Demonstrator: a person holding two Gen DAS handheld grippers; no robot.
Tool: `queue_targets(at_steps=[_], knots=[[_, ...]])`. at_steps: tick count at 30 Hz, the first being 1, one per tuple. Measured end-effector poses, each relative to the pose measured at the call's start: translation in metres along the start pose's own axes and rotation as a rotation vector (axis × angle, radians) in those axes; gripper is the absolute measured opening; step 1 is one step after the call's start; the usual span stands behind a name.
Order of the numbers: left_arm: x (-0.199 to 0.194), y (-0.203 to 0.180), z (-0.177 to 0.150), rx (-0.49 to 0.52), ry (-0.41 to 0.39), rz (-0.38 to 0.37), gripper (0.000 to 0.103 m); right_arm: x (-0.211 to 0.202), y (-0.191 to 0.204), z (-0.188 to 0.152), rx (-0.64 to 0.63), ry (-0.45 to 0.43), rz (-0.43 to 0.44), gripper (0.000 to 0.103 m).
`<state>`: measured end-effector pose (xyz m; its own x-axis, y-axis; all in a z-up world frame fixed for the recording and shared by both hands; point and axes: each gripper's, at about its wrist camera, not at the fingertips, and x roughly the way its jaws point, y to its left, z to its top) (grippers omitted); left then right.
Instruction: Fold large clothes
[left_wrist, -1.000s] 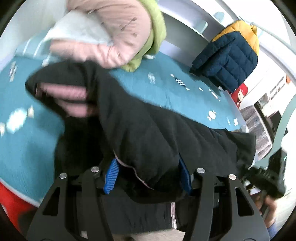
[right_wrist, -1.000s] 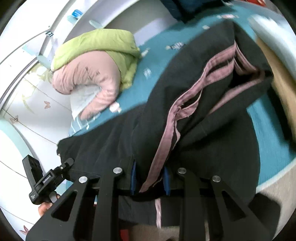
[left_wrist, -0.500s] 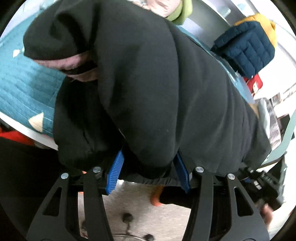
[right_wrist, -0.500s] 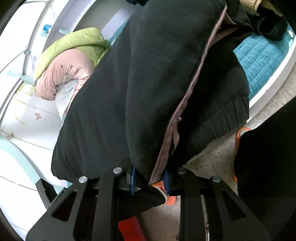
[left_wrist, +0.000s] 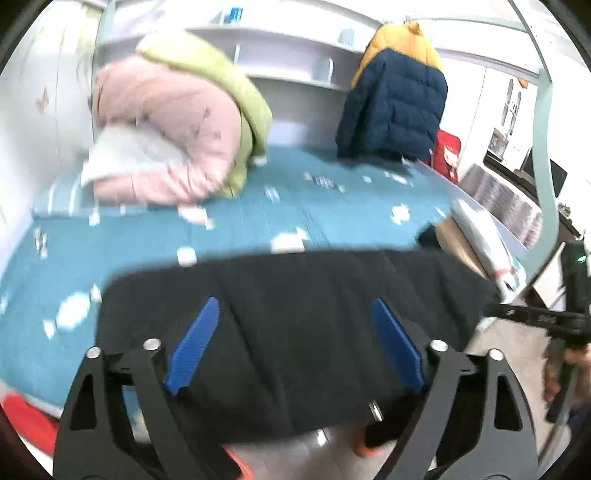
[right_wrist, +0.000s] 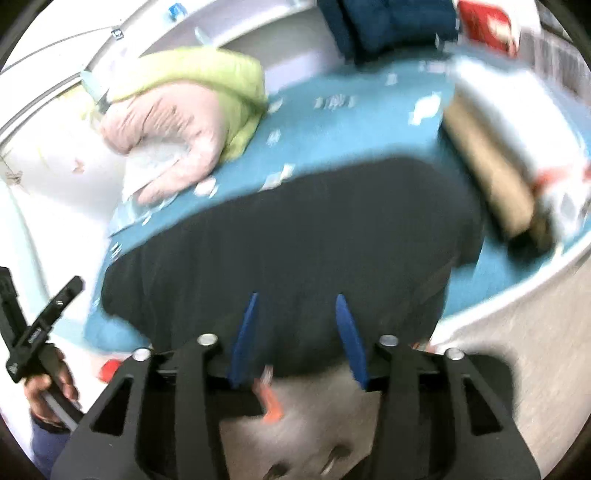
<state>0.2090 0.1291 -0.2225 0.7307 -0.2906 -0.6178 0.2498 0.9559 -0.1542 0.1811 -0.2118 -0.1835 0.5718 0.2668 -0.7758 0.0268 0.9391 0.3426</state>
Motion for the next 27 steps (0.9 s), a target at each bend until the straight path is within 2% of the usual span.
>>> queue_targets(at_steps=[2, 4, 5, 7, 8, 9, 10, 12, 13, 15, 20, 25, 27], knots=[[0.023, 0.021, 0.015, -0.008, 0.026, 0.052, 0.091, 0.011, 0.003, 0.032, -0.032, -0.008, -0.045, 0.055], [0.061, 0.043, 0.025, -0.008, 0.112, 0.151, 0.091, 0.028, -0.001, 0.051, -0.048, -0.01, -0.084, 0.056], [0.081, 0.056, 0.022, -0.023, 0.166, 0.19, 0.091, 0.045, -0.007, 0.059, -0.059, 0.029, -0.142, 0.056], [0.105, 0.081, 0.004, -0.085, 0.282, 0.335, 0.09, 0.074, -0.02, 0.059, -0.069, 0.111, -0.19, 0.056], [0.115, 0.093, -0.012, -0.13, 0.341, 0.371, 0.09, 0.088, -0.033, 0.052, -0.069, 0.163, -0.217, 0.056], [0.119, 0.103, -0.034, -0.182, 0.363, 0.344, 0.09, 0.105, -0.05, 0.041, -0.059, 0.233, -0.231, 0.056], [0.123, 0.111, -0.059, -0.231, 0.405, 0.331, 0.09, 0.123, -0.07, 0.025, -0.019, 0.343, -0.212, 0.054], [0.121, 0.123, -0.102, -0.338, 0.44, 0.279, 0.09, 0.147, -0.1, -0.002, 0.086, 0.478, -0.155, 0.054], [0.117, 0.126, -0.116, -0.362, 0.409, 0.263, 0.09, 0.151, -0.111, -0.011, 0.12, 0.482, -0.133, 0.054], [0.112, 0.121, -0.127, -0.336, 0.37, 0.274, 0.09, 0.152, -0.12, -0.02, 0.153, 0.462, -0.108, 0.054], [0.119, 0.125, -0.13, -0.329, 0.365, 0.263, 0.091, 0.156, -0.117, -0.022, 0.144, 0.444, -0.145, 0.054], [0.104, 0.123, -0.109, -0.355, 0.351, 0.239, 0.091, 0.136, -0.097, -0.018, 0.124, 0.405, -0.174, 0.057], [0.089, 0.117, -0.092, -0.36, 0.313, 0.187, 0.091, 0.12, -0.088, -0.011, 0.122, 0.372, -0.133, 0.057]])
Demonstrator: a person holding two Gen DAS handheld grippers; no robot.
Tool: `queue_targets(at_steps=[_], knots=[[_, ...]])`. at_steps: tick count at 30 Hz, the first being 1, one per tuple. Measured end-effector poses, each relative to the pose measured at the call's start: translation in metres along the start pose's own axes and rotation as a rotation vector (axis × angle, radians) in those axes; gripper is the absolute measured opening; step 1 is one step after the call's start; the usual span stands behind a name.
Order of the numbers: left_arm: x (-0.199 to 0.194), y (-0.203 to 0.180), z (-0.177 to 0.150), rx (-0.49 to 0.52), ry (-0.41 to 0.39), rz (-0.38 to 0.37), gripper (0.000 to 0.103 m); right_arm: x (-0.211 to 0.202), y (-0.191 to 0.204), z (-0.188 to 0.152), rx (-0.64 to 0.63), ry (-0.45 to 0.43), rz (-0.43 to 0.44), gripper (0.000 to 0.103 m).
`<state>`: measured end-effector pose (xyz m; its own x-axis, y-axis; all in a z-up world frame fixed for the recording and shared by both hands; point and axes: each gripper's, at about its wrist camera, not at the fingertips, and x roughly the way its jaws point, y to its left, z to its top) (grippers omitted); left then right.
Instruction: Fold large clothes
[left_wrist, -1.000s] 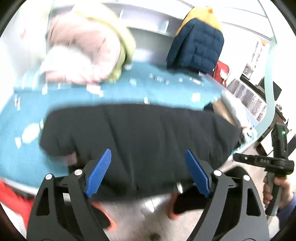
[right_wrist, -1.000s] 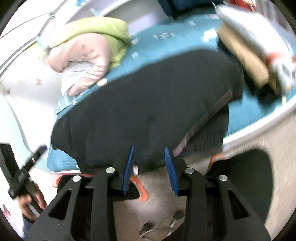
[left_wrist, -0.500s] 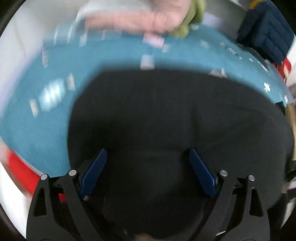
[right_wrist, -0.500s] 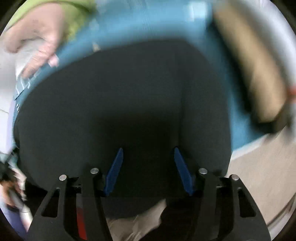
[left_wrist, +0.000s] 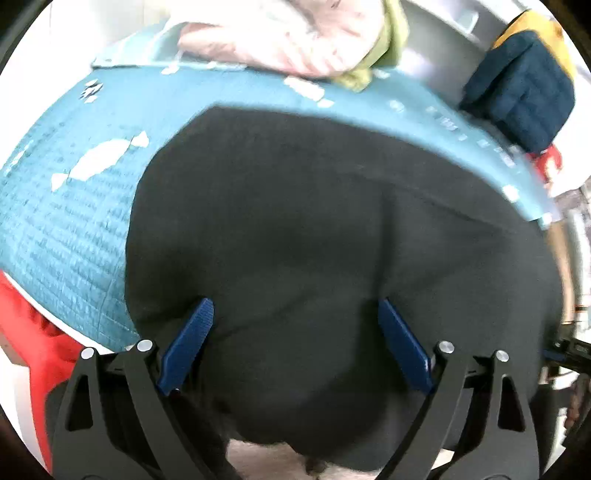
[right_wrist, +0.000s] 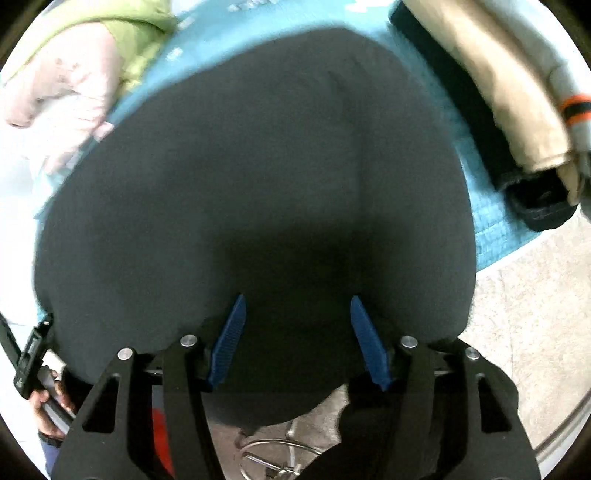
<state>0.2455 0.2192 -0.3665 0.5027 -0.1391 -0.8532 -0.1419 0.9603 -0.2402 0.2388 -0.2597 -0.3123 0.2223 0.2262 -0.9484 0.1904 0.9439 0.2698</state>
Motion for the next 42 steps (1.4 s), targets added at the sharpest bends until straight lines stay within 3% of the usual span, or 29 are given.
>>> queue_targets(at_steps=[4, 6, 9, 12, 13, 14, 16, 19, 21, 24, 25, 26, 28, 30, 34, 37, 42], knots=[[-0.047, -0.028, 0.027, 0.051, -0.128, -0.092, 0.091, -0.04, 0.044, 0.016, -0.097, -0.127, 0.054, 0.057], [-0.056, -0.044, 0.047, 0.094, -0.152, -0.139, 0.091, -0.049, 0.059, 0.033, -0.127, -0.18, 0.057, 0.057], [-0.034, -0.051, 0.078, 0.145, -0.113, -0.049, 0.091, -0.048, 0.063, 0.068, -0.138, -0.267, 0.029, 0.057], [0.011, -0.023, 0.094, 0.039, 0.002, -0.054, 0.091, -0.025, 0.047, 0.095, -0.097, -0.254, -0.027, 0.055], [0.031, -0.014, 0.092, 0.033, 0.061, -0.068, 0.091, -0.006, 0.04, 0.104, -0.071, -0.209, -0.053, 0.038], [0.045, -0.011, 0.087, 0.062, 0.096, -0.066, 0.091, 0.011, 0.025, 0.107, -0.05, -0.162, -0.053, 0.03], [0.054, -0.013, 0.073, 0.137, 0.078, -0.048, 0.091, 0.026, -0.001, 0.107, 0.009, -0.128, -0.019, 0.004], [0.054, -0.006, 0.062, 0.124, 0.039, -0.074, 0.091, 0.04, -0.03, 0.101, 0.043, -0.133, 0.057, 0.0], [0.055, -0.004, 0.058, 0.119, 0.028, -0.084, 0.091, 0.045, -0.026, 0.103, 0.042, -0.124, 0.036, 0.0], [0.056, -0.007, 0.061, 0.12, 0.025, -0.076, 0.091, 0.039, 0.012, 0.112, -0.064, -0.127, -0.141, 0.0], [0.053, -0.009, 0.061, 0.123, 0.017, -0.072, 0.091, 0.033, 0.019, 0.111, -0.069, -0.137, -0.182, 0.007], [0.055, -0.012, 0.062, 0.128, 0.008, -0.07, 0.091, 0.02, 0.032, 0.109, -0.072, -0.172, -0.195, 0.006], [0.05, -0.01, 0.054, 0.127, -0.019, -0.081, 0.091, 0.0, 0.056, 0.099, -0.099, -0.215, -0.101, 0.006], [0.047, -0.005, 0.047, 0.106, -0.037, -0.104, 0.091, -0.009, 0.104, 0.085, -0.181, -0.223, 0.034, 0.006], [0.044, -0.001, 0.039, 0.086, -0.052, -0.118, 0.091, 0.013, 0.185, 0.068, -0.321, -0.112, 0.189, 0.006], [0.041, 0.001, 0.032, 0.08, -0.052, -0.123, 0.091, 0.035, 0.215, 0.066, -0.365, -0.095, 0.153, 0.006], [0.038, 0.005, 0.015, 0.077, -0.048, -0.139, 0.091, 0.1, 0.213, 0.06, -0.389, -0.025, 0.04, 0.0]])
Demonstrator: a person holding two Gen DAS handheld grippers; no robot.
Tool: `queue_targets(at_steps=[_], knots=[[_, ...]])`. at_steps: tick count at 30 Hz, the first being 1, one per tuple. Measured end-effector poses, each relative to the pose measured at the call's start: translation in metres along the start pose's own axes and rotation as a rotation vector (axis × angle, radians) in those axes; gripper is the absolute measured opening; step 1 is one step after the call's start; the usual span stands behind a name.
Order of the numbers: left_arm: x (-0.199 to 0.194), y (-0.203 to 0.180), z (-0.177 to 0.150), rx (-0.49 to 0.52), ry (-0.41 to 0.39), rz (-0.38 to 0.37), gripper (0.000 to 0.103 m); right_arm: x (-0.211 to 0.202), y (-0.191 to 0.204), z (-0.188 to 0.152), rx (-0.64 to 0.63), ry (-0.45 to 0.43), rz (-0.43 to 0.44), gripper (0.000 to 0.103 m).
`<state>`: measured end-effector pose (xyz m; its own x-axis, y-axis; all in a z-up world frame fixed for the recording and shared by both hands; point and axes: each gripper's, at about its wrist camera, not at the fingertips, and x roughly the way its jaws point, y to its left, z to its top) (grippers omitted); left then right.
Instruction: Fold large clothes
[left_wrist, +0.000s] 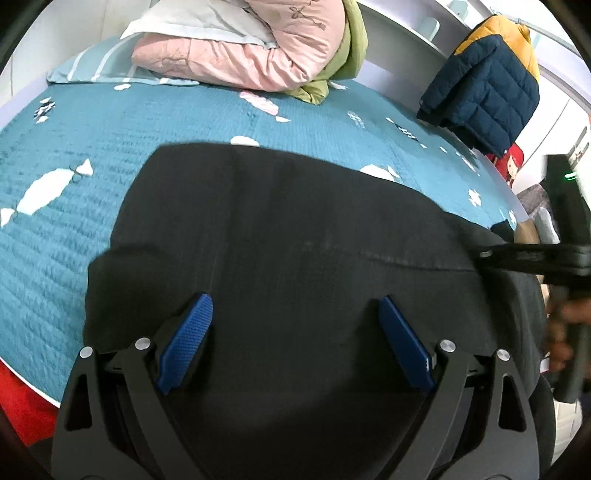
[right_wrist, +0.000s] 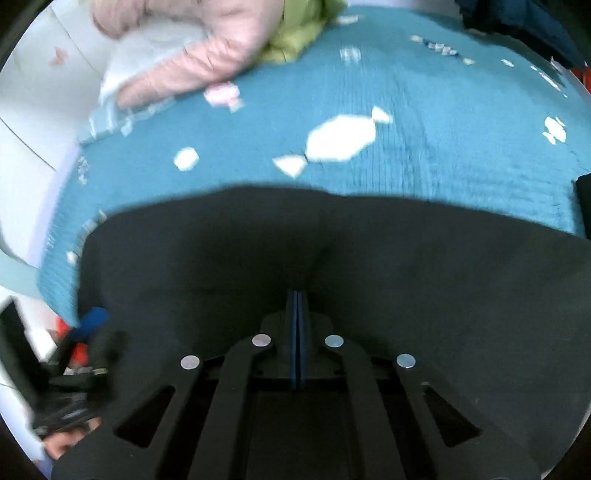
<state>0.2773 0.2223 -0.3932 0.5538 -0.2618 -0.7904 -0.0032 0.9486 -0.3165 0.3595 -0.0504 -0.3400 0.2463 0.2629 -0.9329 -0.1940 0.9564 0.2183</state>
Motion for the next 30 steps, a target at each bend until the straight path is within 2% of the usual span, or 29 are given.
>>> queue_targets(at_steps=[5, 9, 12, 15, 16, 18, 21, 23, 26, 28, 30], knots=[[0.005, -0.004, -0.003, 0.011, 0.008, 0.02, 0.091, 0.015, -0.009, -0.006, 0.013, -0.017, 0.018, 0.0], [0.004, 0.0, -0.003, 0.009, 0.018, 0.009, 0.091, -0.011, -0.008, -0.009, 0.033, 0.009, 0.034, 0.0], [0.004, 0.001, -0.003, 0.006, 0.015, 0.012, 0.091, -0.028, 0.001, -0.033, 0.004, 0.03, 0.005, 0.0], [0.003, 0.001, -0.004, 0.002, 0.009, 0.012, 0.091, -0.032, -0.002, -0.063, 0.058, 0.092, 0.06, 0.0], [0.002, 0.001, -0.004, 0.002, 0.008, 0.008, 0.091, -0.031, -0.002, -0.072, 0.057, 0.096, 0.054, 0.0], [0.0, 0.002, -0.003, -0.004, 0.008, -0.005, 0.092, -0.02, -0.003, -0.088, 0.056, 0.097, 0.039, 0.0], [-0.012, 0.002, 0.001, -0.019, 0.011, -0.039, 0.092, 0.002, -0.008, -0.091, 0.065, 0.09, 0.034, 0.0], [-0.027, 0.011, 0.008, -0.078, 0.01, -0.088, 0.092, 0.006, -0.007, -0.09, 0.061, 0.076, 0.02, 0.0], [-0.045, 0.033, 0.013, -0.176, 0.002, -0.121, 0.092, 0.005, -0.004, -0.093, 0.032, 0.045, 0.003, 0.0], [-0.051, 0.055, 0.009, -0.241, 0.028, -0.145, 0.092, 0.004, -0.008, -0.093, 0.044, 0.042, 0.019, 0.0], [-0.055, 0.065, 0.005, -0.259, 0.038, -0.124, 0.092, 0.003, -0.011, -0.092, 0.06, 0.048, 0.036, 0.0]])
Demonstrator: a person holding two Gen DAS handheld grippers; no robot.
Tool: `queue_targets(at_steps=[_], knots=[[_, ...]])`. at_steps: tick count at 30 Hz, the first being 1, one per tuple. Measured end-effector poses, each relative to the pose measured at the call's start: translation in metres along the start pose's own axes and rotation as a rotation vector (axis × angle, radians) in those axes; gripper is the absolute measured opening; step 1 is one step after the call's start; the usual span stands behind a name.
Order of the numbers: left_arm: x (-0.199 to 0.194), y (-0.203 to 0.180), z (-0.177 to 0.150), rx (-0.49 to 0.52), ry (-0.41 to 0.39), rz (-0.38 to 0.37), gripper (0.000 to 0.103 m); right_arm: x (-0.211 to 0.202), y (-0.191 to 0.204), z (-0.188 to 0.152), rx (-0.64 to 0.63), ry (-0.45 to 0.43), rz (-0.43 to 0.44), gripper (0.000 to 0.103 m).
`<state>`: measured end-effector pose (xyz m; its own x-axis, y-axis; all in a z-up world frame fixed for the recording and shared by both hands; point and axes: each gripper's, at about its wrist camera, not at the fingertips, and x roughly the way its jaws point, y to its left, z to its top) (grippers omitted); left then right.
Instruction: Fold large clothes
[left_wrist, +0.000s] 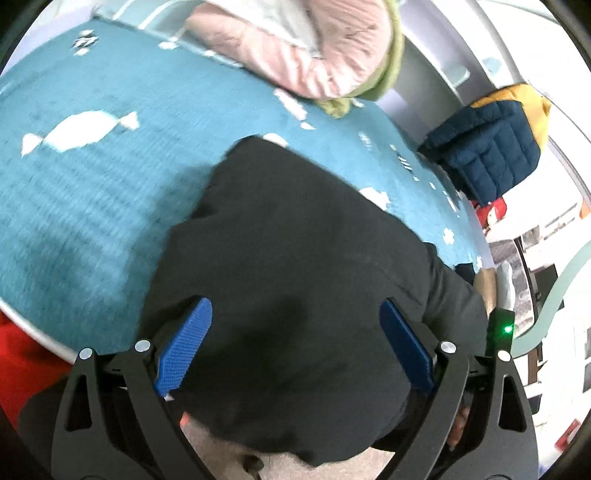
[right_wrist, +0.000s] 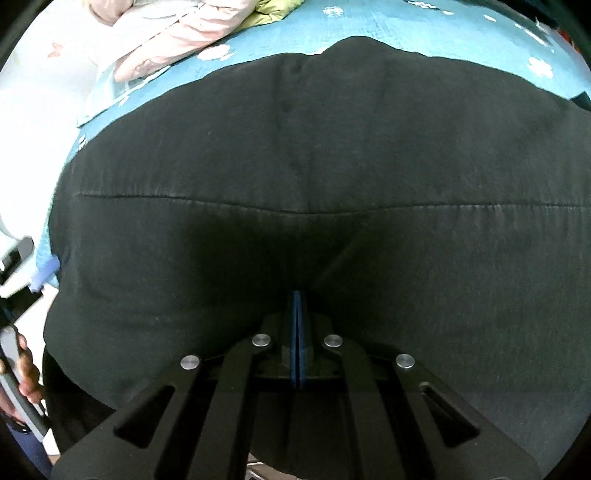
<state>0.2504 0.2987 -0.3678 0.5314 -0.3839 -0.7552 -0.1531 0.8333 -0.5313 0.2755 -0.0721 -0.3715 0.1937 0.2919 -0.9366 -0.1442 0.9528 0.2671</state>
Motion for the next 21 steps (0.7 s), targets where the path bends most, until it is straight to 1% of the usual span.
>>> queue_targets(at_steps=[2, 3, 5, 6, 7, 8, 9, 12, 15, 16, 17, 18, 21], knots=[[-0.004, 0.003, -0.003, 0.017, 0.0, 0.07, 0.092, 0.0, 0.0, 0.0, 0.002, 0.001, -0.001, 0.0], [-0.008, 0.006, -0.006, 0.008, -0.01, 0.083, 0.092, -0.001, 0.001, -0.001, 0.0, -0.001, -0.005, 0.0], [-0.004, 0.015, -0.01, -0.038, 0.014, 0.072, 0.093, -0.003, 0.002, -0.001, 0.006, -0.004, -0.005, 0.0], [0.007, 0.022, -0.015, -0.065, 0.059, 0.072, 0.094, -0.004, 0.002, -0.002, 0.007, -0.006, -0.004, 0.0], [0.016, 0.027, -0.019, -0.074, 0.093, 0.067, 0.094, -0.004, 0.002, -0.002, 0.01, -0.007, -0.002, 0.0], [0.024, 0.03, -0.023, -0.082, 0.116, 0.079, 0.094, -0.005, 0.001, -0.003, 0.015, -0.008, 0.002, 0.0], [0.025, 0.031, -0.027, -0.099, 0.108, 0.076, 0.094, -0.005, 0.001, -0.003, 0.019, -0.009, 0.007, 0.0], [0.026, 0.033, -0.031, -0.143, 0.096, 0.052, 0.094, -0.005, 0.001, -0.003, 0.022, -0.008, 0.012, 0.0], [0.028, 0.044, -0.041, -0.24, 0.127, -0.028, 0.094, -0.007, 0.0, -0.003, 0.029, -0.005, 0.018, 0.0], [0.03, 0.05, -0.047, -0.294, 0.144, -0.08, 0.094, -0.007, -0.001, -0.003, 0.036, -0.004, 0.023, 0.0], [0.032, 0.055, -0.052, -0.336, 0.149, -0.107, 0.094, -0.008, -0.002, -0.003, 0.041, -0.002, 0.028, 0.0], [0.033, 0.058, -0.056, -0.354, 0.139, -0.115, 0.094, -0.009, -0.002, -0.003, 0.044, -0.001, 0.032, 0.0], [0.036, 0.056, -0.057, -0.347, 0.14, -0.106, 0.094, -0.011, -0.003, -0.004, 0.042, -0.003, 0.034, 0.0]])
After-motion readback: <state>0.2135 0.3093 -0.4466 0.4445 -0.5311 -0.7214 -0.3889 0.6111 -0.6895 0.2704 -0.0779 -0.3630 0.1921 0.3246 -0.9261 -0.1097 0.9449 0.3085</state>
